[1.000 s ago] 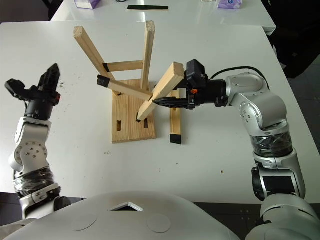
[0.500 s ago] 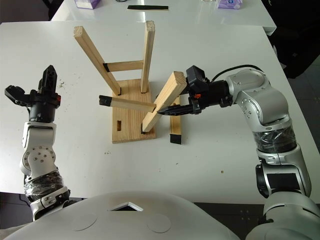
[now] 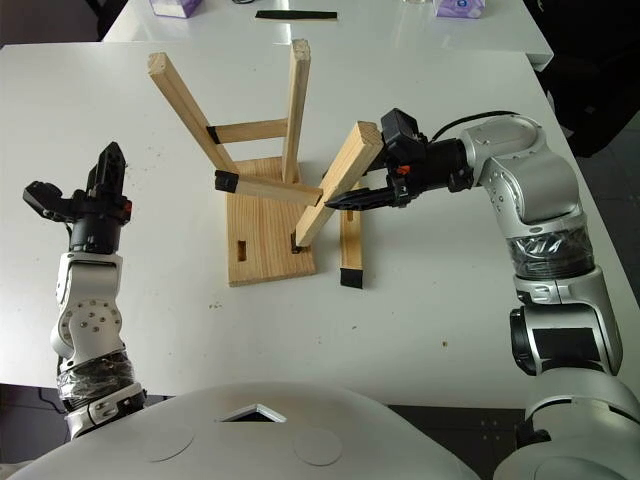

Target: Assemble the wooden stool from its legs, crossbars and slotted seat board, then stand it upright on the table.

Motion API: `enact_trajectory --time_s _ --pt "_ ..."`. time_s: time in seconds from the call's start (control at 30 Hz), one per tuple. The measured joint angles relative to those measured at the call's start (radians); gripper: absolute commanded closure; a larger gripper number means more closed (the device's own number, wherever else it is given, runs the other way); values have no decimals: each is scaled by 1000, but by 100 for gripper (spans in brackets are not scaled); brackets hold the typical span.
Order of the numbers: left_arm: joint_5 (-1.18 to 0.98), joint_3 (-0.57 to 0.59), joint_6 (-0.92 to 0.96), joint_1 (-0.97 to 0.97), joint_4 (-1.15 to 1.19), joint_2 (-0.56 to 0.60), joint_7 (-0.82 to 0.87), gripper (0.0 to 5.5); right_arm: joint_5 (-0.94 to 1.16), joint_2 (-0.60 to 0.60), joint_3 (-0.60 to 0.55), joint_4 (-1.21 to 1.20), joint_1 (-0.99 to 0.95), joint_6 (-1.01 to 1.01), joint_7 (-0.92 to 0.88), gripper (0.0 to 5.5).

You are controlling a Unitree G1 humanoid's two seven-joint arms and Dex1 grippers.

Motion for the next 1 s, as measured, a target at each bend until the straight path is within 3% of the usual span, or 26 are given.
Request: enact_trajectory --time_s 0.5,0.9,1.0 --pt "43 -59 -40 15 6 -16 -18 246 -100 37 104 -53 19 -183 -56 347" --pt "114 -120 -95 59 14 -65 -38 246 -103 61 167 -126 -46 58 -163 347" --pt "131 -127 -115 63 27 -71 -40 246 -109 61 180 -118 -44 40 -168 347"
